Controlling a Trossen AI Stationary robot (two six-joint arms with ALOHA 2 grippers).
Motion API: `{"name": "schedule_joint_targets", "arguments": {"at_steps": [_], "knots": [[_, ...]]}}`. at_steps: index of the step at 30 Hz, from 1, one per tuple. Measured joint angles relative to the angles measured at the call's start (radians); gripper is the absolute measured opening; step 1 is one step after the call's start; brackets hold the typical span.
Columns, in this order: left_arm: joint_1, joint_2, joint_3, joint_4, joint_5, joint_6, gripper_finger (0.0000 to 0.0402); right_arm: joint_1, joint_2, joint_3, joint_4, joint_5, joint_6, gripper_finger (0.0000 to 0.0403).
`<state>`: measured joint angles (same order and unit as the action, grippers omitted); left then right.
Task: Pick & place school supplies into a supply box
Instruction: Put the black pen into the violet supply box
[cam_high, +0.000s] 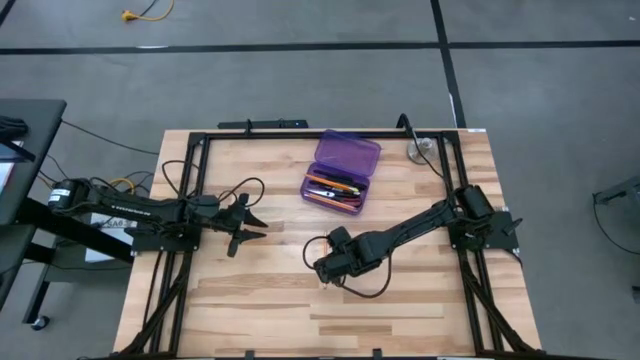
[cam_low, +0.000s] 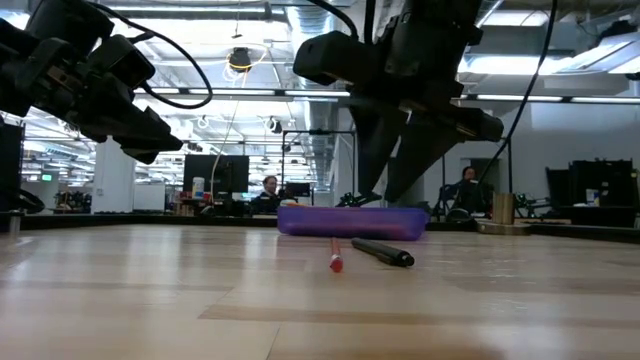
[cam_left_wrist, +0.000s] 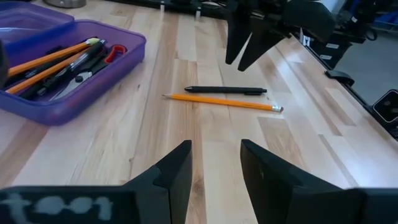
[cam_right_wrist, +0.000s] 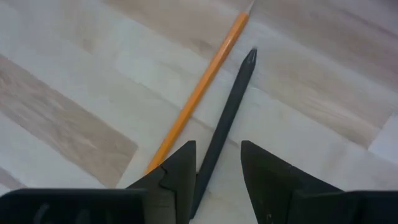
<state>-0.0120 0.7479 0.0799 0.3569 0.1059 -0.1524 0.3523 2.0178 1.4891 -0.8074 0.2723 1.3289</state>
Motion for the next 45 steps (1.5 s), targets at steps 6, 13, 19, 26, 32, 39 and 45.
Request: {"name": "schedule_joint_targets", "arguments": {"at_steps": [6,13,19,26,32,39,45], "knots": [[0.000,0.000,0.000,0.000,-0.003,0.002,0.0124,0.002,0.000,0.000,0.000,0.047,-0.026,0.0123],[0.000,0.000,0.000,0.000,-0.005,0.003,0.0124,0.003,0.000,0.000,0.004,0.074,-0.048,0.0123],[0.000,0.000,0.000,0.000,-0.005,0.002,0.0124,0.007,0.000,0.000,0.008,0.078,-0.054,0.0123],[0.000,0.000,0.000,0.000,-0.005,0.001,0.0124,0.022,0.000,0.000,0.009,0.097,-0.046,0.0123],[0.000,0.000,0.000,0.000,-0.005,0.000,0.0124,0.033,0.000,-0.001,0.016,0.121,-0.027,0.0123],[0.000,0.000,0.000,0.000,-0.004,0.000,0.0124,0.034,0.000,-0.001,0.024,0.121,-0.027,0.0123],[0.000,0.000,0.000,0.000,-0.004,-0.001,0.0124,0.034,0.000,-0.001,0.032,0.093,-0.027,0.0123]]}}
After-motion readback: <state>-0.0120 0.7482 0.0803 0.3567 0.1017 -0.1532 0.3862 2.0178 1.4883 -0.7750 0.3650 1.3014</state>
